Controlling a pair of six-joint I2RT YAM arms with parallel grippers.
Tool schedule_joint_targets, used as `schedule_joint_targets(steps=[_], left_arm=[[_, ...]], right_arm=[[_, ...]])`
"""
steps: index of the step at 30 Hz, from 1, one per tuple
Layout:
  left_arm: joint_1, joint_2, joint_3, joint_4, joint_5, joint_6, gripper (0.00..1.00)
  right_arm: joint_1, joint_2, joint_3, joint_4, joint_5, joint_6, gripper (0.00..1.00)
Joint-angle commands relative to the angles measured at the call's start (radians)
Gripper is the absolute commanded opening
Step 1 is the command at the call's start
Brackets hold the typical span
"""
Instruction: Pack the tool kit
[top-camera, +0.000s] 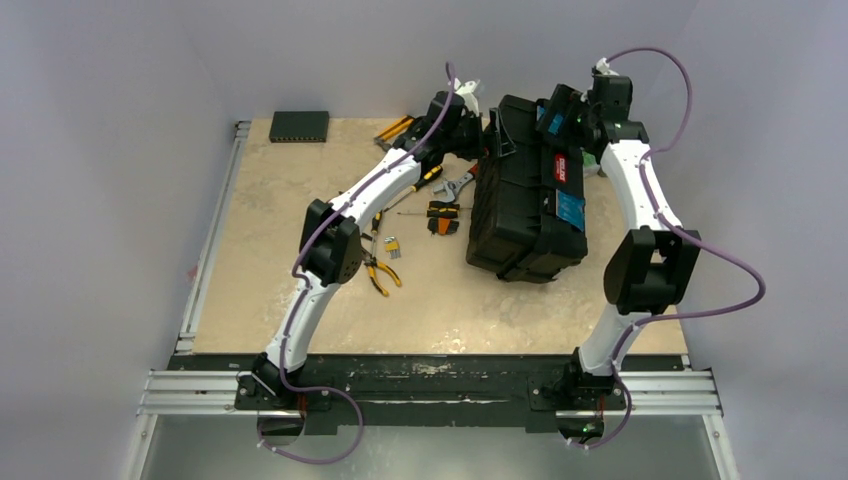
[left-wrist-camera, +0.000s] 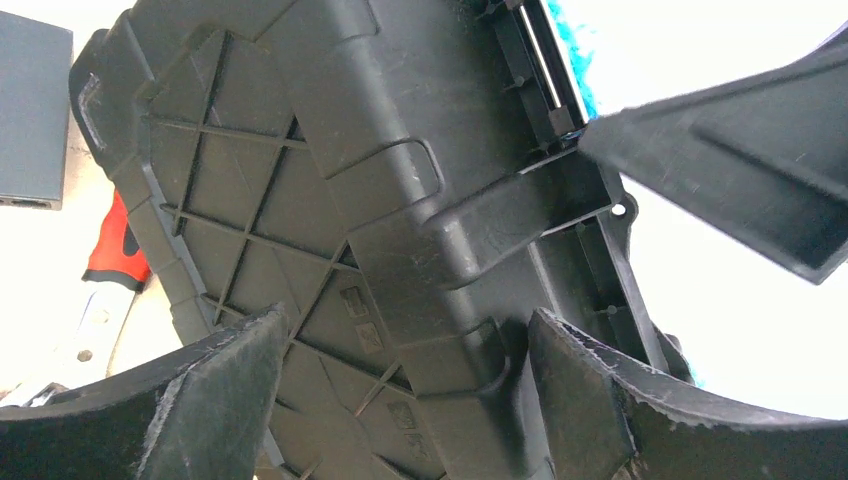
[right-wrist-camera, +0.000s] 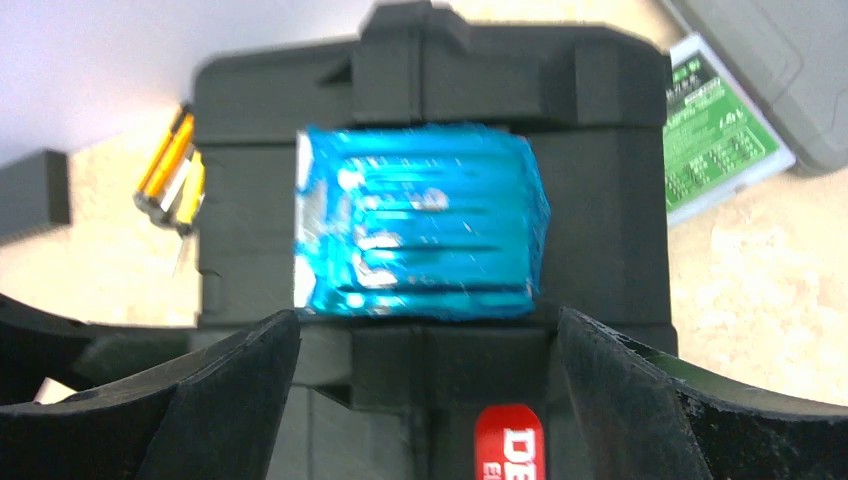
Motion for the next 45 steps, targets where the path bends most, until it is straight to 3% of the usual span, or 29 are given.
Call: schedule_joint_targets(steps=[1, 18, 24, 32, 34, 37, 40, 42, 45], left_arm=[[0.006, 0.007, 0.033, -0.002, 0.013, -0.001, 0.85], [0.007, -0.013, 0.000, -0.022, 0.004, 0.021, 0.83], [0.006, -0.001, 0.032, -0.043, 0.000, 0.016, 0.83], [0.003, -0.003, 0.018, -0.060, -0.008, 0.013, 0.82], [0.001, -0.003, 0.015, -0.072, -0.017, 0.015, 0.82], [-0.002, -0.004, 0.016, -0.101, -0.042, 0.018, 0.80], [-0.006, -0.005, 0.026, -0.155, -0.088, 0.026, 0.79], [-0.004, 0.001, 0.039, -0.203, -0.117, 0.028, 0.78], [-0.005, 0.007, 0.044, -0.234, -0.137, 0.030, 0.77]], right_arm=[[0.014, 0.020, 0.124, 0.093, 0.026, 0.009, 0.99], [0.050, 0.231, 0.237, -0.045, 0.084, -0.032, 0.99], [0.080, 0.274, 0.270, -0.226, 0.197, -0.086, 0.99], [0.106, 0.240, 0.148, -0.272, 0.307, -0.113, 0.99], [0.103, 0.242, 0.139, -0.274, 0.314, -0.097, 0.91], [0.088, 0.244, 0.140, -0.286, 0.337, -0.060, 0.69], [0.053, 0.211, 0.098, -0.229, 0.224, -0.014, 0.48], [0.029, 0.177, 0.037, -0.164, 0.116, 0.026, 0.41], [0.010, 0.144, -0.009, -0.106, 0.029, 0.064, 0.39]])
